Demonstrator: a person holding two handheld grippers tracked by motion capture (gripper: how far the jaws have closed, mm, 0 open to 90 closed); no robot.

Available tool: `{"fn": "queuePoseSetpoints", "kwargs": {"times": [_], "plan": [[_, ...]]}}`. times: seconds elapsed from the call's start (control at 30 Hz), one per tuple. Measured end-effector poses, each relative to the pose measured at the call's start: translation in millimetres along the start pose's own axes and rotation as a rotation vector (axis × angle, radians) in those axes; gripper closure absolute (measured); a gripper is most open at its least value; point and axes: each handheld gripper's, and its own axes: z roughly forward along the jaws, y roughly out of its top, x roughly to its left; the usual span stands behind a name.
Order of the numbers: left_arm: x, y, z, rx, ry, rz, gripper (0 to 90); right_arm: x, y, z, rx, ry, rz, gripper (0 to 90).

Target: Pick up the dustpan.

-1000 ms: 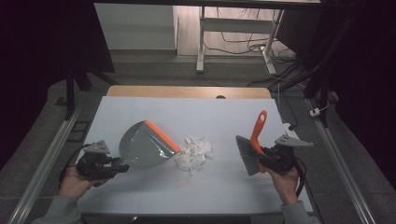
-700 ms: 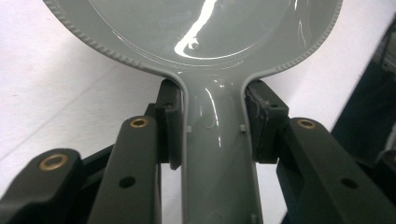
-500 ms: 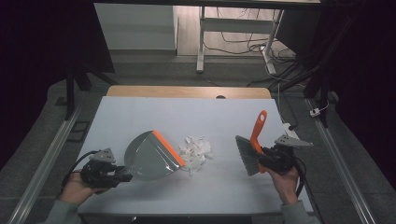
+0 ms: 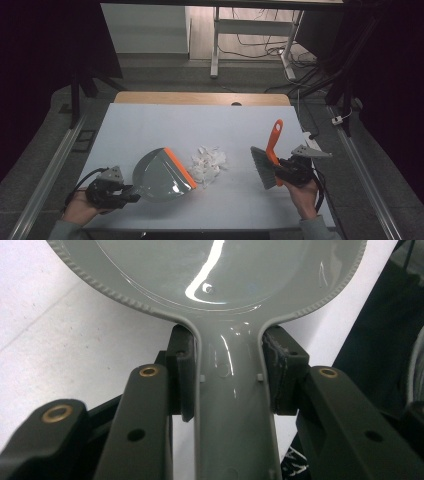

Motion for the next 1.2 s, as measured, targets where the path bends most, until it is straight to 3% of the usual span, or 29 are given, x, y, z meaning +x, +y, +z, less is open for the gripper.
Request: {"fn": "queuePoseSetpoints", "kwargs": {"times": [0.4, 1.2], "plan": [[-4.2, -5.2, 7.0, 0.046, 0.01, 0.047, 61.5, 1.2, -0.1, 2.2, 0.005, 0.0, -0.008, 69.9], [-4.1, 1.8, 31.3, 0.09, -0.026, 0.05, 61.5, 1.9, -1.5, 6.2, 0.022, -0.007, -0.005, 69.9]]}}
